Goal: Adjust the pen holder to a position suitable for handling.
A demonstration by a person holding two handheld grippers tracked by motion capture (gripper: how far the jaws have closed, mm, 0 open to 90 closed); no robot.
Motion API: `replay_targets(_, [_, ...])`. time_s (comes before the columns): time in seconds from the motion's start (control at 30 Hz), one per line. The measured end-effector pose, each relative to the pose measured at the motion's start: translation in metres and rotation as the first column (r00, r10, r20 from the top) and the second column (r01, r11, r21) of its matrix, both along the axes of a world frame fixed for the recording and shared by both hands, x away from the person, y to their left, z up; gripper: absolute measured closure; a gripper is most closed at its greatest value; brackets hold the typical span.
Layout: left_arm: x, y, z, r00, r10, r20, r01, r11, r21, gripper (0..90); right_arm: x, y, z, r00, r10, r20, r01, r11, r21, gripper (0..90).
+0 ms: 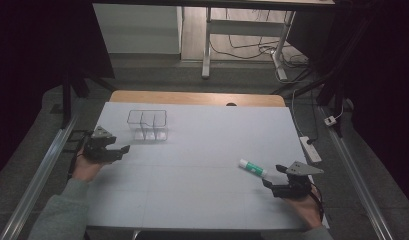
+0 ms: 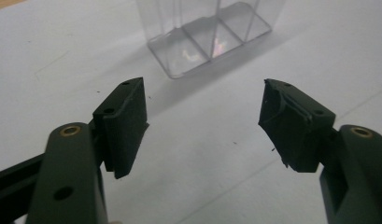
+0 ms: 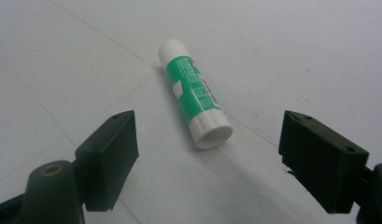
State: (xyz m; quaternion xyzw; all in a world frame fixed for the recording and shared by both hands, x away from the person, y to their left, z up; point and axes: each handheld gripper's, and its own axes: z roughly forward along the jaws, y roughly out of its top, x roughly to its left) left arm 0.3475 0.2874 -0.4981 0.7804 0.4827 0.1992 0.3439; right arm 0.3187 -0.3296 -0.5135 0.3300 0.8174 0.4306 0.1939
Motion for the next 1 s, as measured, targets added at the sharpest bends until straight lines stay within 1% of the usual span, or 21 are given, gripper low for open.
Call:
replay_targets(0.1, [0.012, 0.006, -0.001, 0.9997, 0.021, -0.016, -0.021, 0.9998, 0.002, 33.8, 0.000, 0.000, 0.000, 1.0000, -0.001, 0.000, 0.001, 1.000, 0.001, 19.5])
replay_targets(0.13, [0.012, 0.006, -0.001, 0.9997, 0.021, -0.016, -0.021, 0.9998, 0.002, 34.3, 0.000, 0.000, 0.000, 1.0000, -0.001, 0.000, 0.001, 1.000, 0.002, 19.5])
replay_targets(0.17, [0.016, 0.007, -0.001, 0.9994, 0.025, -0.022, -0.025, 0.9997, 0.001, 34.8, 0.000, -0.001, 0.000, 1.0000, -0.002, 0.001, 0.002, 1.000, 0.000, 19.5])
replay_targets(0.2, [0.021, 0.009, 0.000, 0.9991, 0.028, -0.032, -0.028, 0.9996, -0.010, 35.3, -0.001, -0.001, 0.001, 1.0000, -0.007, 0.003, 0.007, 1.000, -0.005, 19.5])
replay_targets(0.27, [0.024, 0.009, 0.000, 0.9990, 0.030, -0.034, -0.031, 0.9994, -0.013, 36.6, -0.001, -0.001, 0.001, 1.0000, -0.008, 0.004, 0.008, 1.000, -0.004, 19.6])
replay_targets(0.4, [0.035, 0.011, 0.003, 0.9986, 0.036, -0.039, -0.036, 0.9993, 0.010, 38.2, -0.001, -0.002, 0.000, 1.0000, -0.003, 0.002, 0.003, 1.000, 0.003, 19.7])
replay_targets(0.5, [0.046, 0.014, 0.005, 0.9978, 0.052, -0.040, -0.052, 0.9985, 0.018, 41.6, -0.004, -0.002, 0.000, 1.0000, -0.003, 0.003, 0.003, 1.000, 0.005, 19.9])
replay_targets(0.53, [0.046, 0.014, 0.005, 0.9978, 0.052, -0.040, -0.052, 0.9985, 0.018, 42.5, -0.004, -0.002, 0.000, 1.0000, -0.003, 0.000, 0.003, 1.000, 0.004, 19.9])
replay_targets(0.57, [0.049, 0.016, 0.005, 0.9978, 0.053, -0.039, -0.052, 0.9985, 0.017, 43.3, -0.005, -0.002, 0.000, 1.0000, -0.001, 0.002, 0.001, 1.000, 0.006, 20.0])
replay_targets(0.63, [0.054, 0.017, 0.006, 0.9975, 0.057, -0.042, -0.057, 0.9984, 0.003, 44.1, -0.005, -0.002, 0.000, 1.0000, -0.001, 0.002, 0.001, 1.000, 0.006, 20.0])
replay_targets(0.87, [0.068, 0.021, 0.005, 0.9961, 0.072, -0.051, -0.071, 0.9974, 0.009, 47.9, -0.007, -0.005, -0.001, 1.0000, -0.004, -0.005, 0.004, 1.000, 0.003, 20.1])
replay_targets(0.93, [0.072, 0.022, 0.004, 0.9957, 0.073, -0.057, -0.073, 0.9973, 0.010, 50.9, -0.008, -0.005, -0.001, 1.0000, -0.008, -0.004, 0.008, 1.000, 0.002, 20.4])
replay_targets(1.0, [0.074, 0.023, 0.003, 0.9952, 0.075, -0.064, -0.075, 0.9972, 0.003, 53.5, -0.008, -0.005, -0.001, 1.0000, -0.008, -0.003, 0.008, 1.000, 0.003, 20.4])
